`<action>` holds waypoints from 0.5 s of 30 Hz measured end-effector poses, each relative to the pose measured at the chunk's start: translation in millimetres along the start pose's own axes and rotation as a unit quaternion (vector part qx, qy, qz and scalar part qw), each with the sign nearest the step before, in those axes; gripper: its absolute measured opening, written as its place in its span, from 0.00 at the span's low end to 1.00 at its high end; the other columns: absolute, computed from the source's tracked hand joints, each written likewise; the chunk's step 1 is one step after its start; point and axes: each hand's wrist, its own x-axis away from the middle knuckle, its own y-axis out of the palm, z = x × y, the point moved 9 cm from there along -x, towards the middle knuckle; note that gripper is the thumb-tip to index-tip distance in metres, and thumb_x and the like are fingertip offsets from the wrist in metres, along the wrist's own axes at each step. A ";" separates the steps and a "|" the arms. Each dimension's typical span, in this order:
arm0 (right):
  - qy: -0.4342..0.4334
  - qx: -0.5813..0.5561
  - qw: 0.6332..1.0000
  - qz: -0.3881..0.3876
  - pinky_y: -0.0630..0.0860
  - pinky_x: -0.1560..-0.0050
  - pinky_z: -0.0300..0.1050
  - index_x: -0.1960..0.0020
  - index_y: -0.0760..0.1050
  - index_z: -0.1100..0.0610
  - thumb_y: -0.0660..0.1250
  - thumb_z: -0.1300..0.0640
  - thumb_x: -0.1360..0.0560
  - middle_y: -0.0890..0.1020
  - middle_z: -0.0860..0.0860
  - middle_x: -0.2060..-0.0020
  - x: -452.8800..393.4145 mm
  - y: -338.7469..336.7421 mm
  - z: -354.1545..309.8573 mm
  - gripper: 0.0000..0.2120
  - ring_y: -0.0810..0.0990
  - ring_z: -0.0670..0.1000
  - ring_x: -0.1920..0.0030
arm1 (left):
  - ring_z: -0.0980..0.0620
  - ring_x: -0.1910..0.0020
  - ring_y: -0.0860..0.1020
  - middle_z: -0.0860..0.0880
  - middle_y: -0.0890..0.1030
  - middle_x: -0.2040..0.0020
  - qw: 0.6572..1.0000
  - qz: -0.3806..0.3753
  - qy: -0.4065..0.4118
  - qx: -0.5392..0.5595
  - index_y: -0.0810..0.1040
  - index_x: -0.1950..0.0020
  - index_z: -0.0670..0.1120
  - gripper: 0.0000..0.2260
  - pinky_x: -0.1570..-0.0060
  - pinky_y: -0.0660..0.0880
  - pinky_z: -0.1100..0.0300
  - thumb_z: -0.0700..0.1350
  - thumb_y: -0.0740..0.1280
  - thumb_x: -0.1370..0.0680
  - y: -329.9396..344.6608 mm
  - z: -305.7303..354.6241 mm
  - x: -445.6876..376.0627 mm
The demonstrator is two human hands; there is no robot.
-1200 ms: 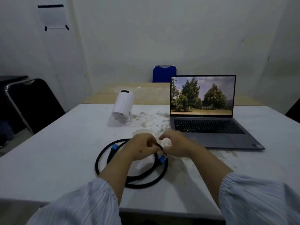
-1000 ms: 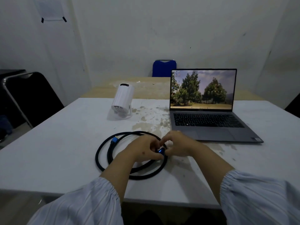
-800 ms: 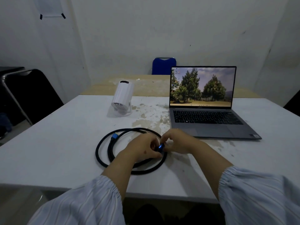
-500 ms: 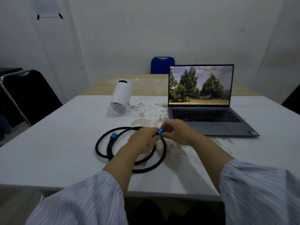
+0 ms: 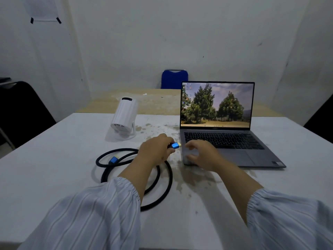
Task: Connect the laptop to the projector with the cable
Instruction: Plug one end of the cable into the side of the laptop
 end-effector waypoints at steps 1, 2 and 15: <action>0.003 0.011 1.000 -0.006 0.71 0.47 0.44 0.39 0.73 0.55 0.65 0.55 0.27 0.77 0.53 0.43 -0.8 2.3 3.4 0.17 0.73 0.52 0.44 | 0.43 0.51 0.75 0.46 0.75 0.45 1.000 -0.004 0.005 -0.006 0.73 0.40 0.48 0.13 0.57 0.70 0.53 0.51 0.60 0.23 2.8 -1.0 -5.0; 0.003 0.019 1.000 -0.010 0.71 0.47 0.44 0.39 0.73 0.56 0.65 0.55 0.27 0.77 0.53 0.42 -2.5 4.6 6.4 0.16 0.73 0.53 0.43 | 0.43 0.50 0.75 0.45 0.75 0.45 1.000 -0.003 0.008 -0.010 0.74 0.41 0.48 0.13 0.57 0.70 0.53 0.50 0.60 0.23 5.4 -2.6 -11.0; -0.032 0.040 0.998 0.044 0.74 0.49 0.47 0.45 0.74 0.58 0.60 0.56 0.25 0.78 0.53 0.47 -9.8 24.1 3.5 0.11 0.74 0.51 0.48 | 0.43 0.49 0.75 0.44 0.77 0.47 1.000 0.002 0.022 -0.010 0.75 0.41 0.48 0.14 0.58 0.69 0.54 0.51 0.59 0.23 55.5 -30.8 -66.3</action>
